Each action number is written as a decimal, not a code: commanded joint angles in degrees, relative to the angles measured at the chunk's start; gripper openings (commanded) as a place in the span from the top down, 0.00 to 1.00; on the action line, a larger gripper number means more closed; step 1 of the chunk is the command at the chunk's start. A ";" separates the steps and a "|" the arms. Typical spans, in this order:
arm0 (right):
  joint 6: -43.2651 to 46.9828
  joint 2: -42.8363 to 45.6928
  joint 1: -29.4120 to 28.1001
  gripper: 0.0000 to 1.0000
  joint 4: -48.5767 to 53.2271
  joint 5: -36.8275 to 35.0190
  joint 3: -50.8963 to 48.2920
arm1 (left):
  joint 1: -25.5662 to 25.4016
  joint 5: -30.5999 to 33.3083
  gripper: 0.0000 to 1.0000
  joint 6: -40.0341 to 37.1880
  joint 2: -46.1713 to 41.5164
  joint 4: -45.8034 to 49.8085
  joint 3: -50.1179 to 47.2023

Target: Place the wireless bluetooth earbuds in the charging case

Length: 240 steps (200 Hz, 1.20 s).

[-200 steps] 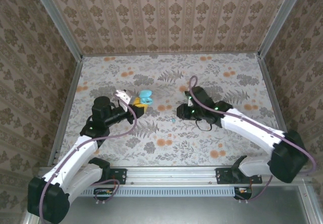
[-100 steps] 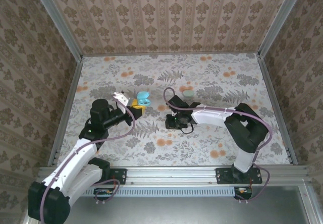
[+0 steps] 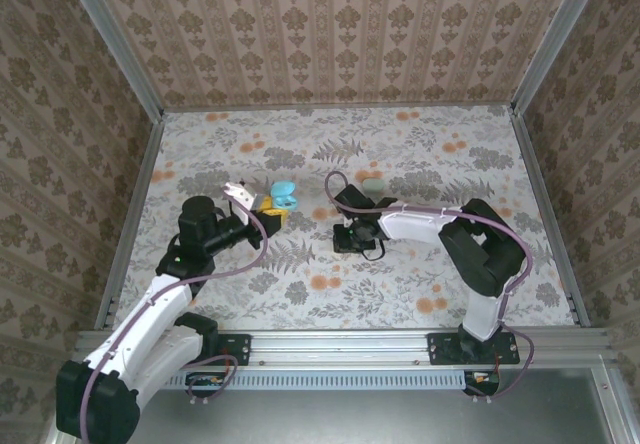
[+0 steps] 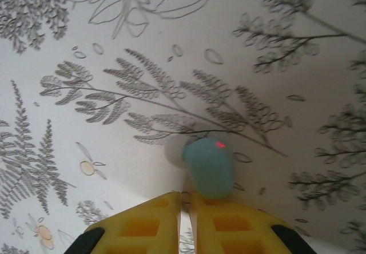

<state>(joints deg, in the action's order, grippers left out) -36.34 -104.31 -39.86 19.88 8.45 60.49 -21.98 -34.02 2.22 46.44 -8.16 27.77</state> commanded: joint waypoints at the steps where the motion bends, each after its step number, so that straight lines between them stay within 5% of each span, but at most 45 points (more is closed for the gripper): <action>1: 2.95 0.38 2.04 0.86 5.83 -6.28 0.87 | 0.44 -0.44 0.77 0.70 0.06 -0.36 0.24; 92: 8.36 0.36 5.14 0.89 9.83 -10.03 6.39 | 0.49 -0.84 0.77 1.40 -1.09 0.28 0.18; 132: 0.81 6.50 4.97 0.89 11.37 -7.65 5.22 | 0.46 0.48 0.76 0.88 -2.93 1.64 -0.21; 178: -11.28 7.33 2.25 0.64 3.34 -0.47 0.24 | 0.47 0.10 0.77 0.84 -1.89 0.25 -0.13; 240: -13.71 -1.46 -0.57 0.65 3.91 0.22 4.36 | 0.46 -0.26 0.76 0.59 -2.55 0.49 -0.52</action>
<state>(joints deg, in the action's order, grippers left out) -47.62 -102.63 -39.97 23.33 7.35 62.35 -21.98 -33.80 2.98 44.99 -6.85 27.77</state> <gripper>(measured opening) 0.355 0.296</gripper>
